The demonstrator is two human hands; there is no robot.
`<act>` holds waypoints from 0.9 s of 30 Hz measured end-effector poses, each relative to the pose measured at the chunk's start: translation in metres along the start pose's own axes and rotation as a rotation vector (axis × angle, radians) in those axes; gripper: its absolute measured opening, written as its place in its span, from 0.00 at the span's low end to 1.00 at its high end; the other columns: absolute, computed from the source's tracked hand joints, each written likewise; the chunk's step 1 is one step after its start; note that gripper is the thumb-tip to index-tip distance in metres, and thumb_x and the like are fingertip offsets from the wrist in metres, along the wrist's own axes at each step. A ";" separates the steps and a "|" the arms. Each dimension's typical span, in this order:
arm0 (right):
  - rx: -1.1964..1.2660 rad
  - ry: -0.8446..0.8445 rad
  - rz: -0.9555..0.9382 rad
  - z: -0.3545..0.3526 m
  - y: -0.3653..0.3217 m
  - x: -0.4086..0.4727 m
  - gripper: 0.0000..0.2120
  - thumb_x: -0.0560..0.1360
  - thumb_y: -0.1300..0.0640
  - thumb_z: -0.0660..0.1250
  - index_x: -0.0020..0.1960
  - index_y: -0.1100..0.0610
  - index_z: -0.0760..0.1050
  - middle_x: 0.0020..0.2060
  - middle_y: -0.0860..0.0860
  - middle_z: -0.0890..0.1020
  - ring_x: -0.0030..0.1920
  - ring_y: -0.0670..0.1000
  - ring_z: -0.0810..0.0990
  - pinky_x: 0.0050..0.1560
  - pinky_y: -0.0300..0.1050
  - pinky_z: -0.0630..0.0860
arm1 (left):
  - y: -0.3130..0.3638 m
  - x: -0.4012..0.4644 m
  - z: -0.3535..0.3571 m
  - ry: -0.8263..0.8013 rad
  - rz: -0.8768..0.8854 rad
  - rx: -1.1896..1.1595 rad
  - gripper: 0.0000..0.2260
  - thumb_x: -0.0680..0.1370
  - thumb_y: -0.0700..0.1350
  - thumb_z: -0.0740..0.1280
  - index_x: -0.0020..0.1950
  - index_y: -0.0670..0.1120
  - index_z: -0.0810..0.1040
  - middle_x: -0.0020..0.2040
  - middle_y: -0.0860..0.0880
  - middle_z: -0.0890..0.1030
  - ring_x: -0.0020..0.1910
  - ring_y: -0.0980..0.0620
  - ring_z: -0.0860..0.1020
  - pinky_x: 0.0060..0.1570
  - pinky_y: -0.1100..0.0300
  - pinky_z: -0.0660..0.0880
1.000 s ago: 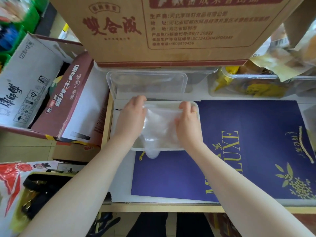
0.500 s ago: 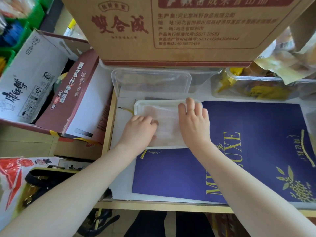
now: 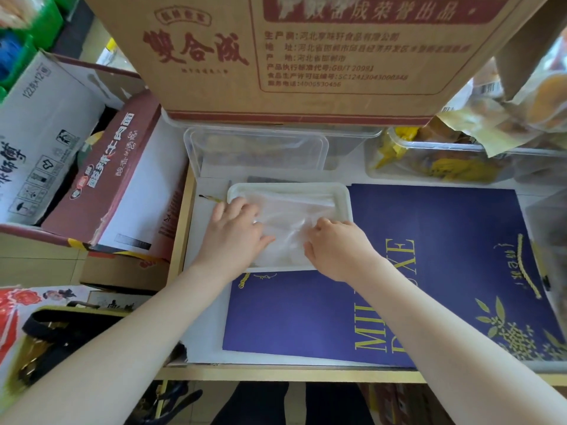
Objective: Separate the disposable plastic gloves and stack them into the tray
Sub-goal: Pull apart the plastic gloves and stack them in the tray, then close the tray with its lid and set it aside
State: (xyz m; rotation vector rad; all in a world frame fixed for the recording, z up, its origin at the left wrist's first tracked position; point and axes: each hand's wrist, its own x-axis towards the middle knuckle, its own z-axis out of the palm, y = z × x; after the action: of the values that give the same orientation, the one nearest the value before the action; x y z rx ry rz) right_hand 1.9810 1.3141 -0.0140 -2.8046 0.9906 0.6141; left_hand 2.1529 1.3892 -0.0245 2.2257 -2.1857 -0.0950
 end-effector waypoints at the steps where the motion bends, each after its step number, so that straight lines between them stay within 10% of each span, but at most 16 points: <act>1: -0.001 -0.063 0.011 -0.001 0.001 0.003 0.18 0.81 0.54 0.50 0.62 0.57 0.73 0.54 0.53 0.74 0.51 0.54 0.75 0.45 0.43 0.62 | -0.004 -0.004 0.003 0.077 -0.029 -0.025 0.15 0.67 0.56 0.67 0.31 0.45 0.81 0.44 0.45 0.80 0.51 0.45 0.69 0.48 0.52 0.62; 6: 0.183 -0.202 0.108 -0.024 0.018 0.011 0.16 0.80 0.48 0.53 0.62 0.53 0.73 0.58 0.51 0.76 0.56 0.57 0.76 0.45 0.46 0.70 | -0.013 -0.011 -0.001 0.249 -0.350 -0.424 0.17 0.67 0.44 0.77 0.51 0.39 0.79 0.53 0.38 0.76 0.50 0.40 0.75 0.51 0.51 0.72; 12: 0.308 0.713 0.190 -0.045 0.009 0.025 0.15 0.73 0.58 0.68 0.57 0.63 0.74 0.53 0.60 0.78 0.48 0.64 0.78 0.40 0.51 0.74 | -0.008 -0.016 0.014 0.261 -0.243 -0.361 0.22 0.66 0.41 0.77 0.56 0.35 0.77 0.53 0.36 0.79 0.54 0.39 0.73 0.54 0.49 0.72; 20: 0.705 0.888 0.314 -0.040 0.002 0.040 0.18 0.75 0.66 0.64 0.63 0.67 0.67 0.61 0.63 0.68 0.55 0.62 0.72 0.55 0.52 0.70 | -0.011 -0.012 0.014 0.264 -0.053 -0.172 0.17 0.59 0.37 0.80 0.43 0.35 0.80 0.43 0.40 0.82 0.47 0.39 0.81 0.49 0.50 0.77; 27: 1.135 0.573 0.489 -0.041 0.018 0.054 0.04 0.77 0.56 0.64 0.50 0.55 0.71 0.42 0.46 0.75 0.43 0.48 0.73 0.44 0.43 0.67 | -0.012 -0.003 0.015 0.135 0.001 -0.119 0.13 0.56 0.36 0.80 0.36 0.38 0.81 0.40 0.43 0.83 0.32 0.41 0.80 0.40 0.58 0.76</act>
State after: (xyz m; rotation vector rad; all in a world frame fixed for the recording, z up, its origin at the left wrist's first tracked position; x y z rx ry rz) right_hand 2.0218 1.2596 0.0016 -1.6975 1.4756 -0.6256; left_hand 2.1644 1.3931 -0.0396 2.1028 -2.0557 -0.0699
